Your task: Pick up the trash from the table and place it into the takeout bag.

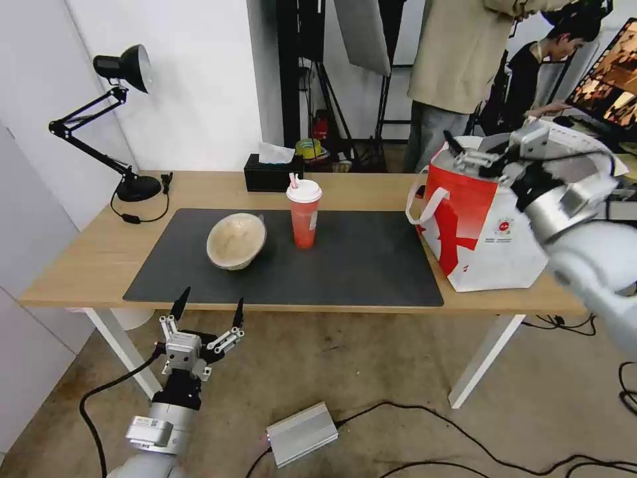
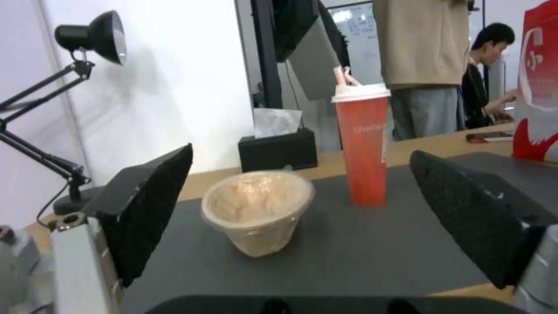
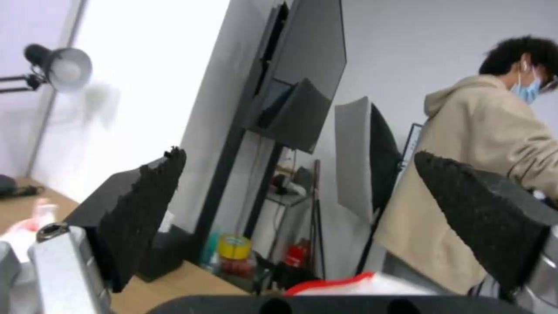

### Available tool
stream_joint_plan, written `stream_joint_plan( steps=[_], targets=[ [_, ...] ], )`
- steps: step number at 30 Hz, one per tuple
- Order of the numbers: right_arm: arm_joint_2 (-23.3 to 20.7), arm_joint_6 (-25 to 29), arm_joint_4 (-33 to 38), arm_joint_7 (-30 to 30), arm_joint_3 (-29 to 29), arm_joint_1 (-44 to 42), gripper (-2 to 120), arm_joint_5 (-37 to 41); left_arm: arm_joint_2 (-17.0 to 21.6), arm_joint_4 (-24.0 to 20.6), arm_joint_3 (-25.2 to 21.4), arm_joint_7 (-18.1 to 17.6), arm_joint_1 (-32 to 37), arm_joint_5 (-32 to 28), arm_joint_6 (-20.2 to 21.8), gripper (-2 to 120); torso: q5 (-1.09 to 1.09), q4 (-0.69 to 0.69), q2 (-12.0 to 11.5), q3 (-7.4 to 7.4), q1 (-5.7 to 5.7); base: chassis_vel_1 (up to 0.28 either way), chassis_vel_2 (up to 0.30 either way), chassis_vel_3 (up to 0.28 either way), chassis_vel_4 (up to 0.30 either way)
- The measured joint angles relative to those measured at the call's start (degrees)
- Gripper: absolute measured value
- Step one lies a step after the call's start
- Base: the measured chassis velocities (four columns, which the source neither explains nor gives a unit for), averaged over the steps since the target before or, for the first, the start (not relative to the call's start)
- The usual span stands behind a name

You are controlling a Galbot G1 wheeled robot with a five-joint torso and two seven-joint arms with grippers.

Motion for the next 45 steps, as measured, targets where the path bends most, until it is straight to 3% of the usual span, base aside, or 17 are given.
stream_joint_plan(
  steps=[9, 27, 45],
  targets=[
    [8.87, 3.19, 4.73, 0.01, 5.11, -12.91, 100, -7.01, -0.4, -0.11, 0.03, -0.03, -0.85, 0.28, 0.22, 100, -0.01, 0.0, 0.0, 0.0, 0.0, 0.0, 0.0, 0.0, 0.0],
    [21.28, 7.65, 8.03, -3.24, 7.0, -30.44, 100, -19.79, -2.14, 0.46, -0.14, -0.1, -0.75, 1.72, -0.16, 100, 0.0, 0.0, 0.0, 0.0, 0.0, 0.0, 0.0, 0.0, 0.0],
    [25.83, 9.86, 7.99, -3.92, 3.71, -37.46, 100, -26.93, -1.83, 0.84, -0.1, -0.19, -0.86, 1.8, -0.26, 100, 0.0, 0.0, 0.0, 0.0, 0.0, 0.0, 0.0, 0.0, 0.0]
  ],
)
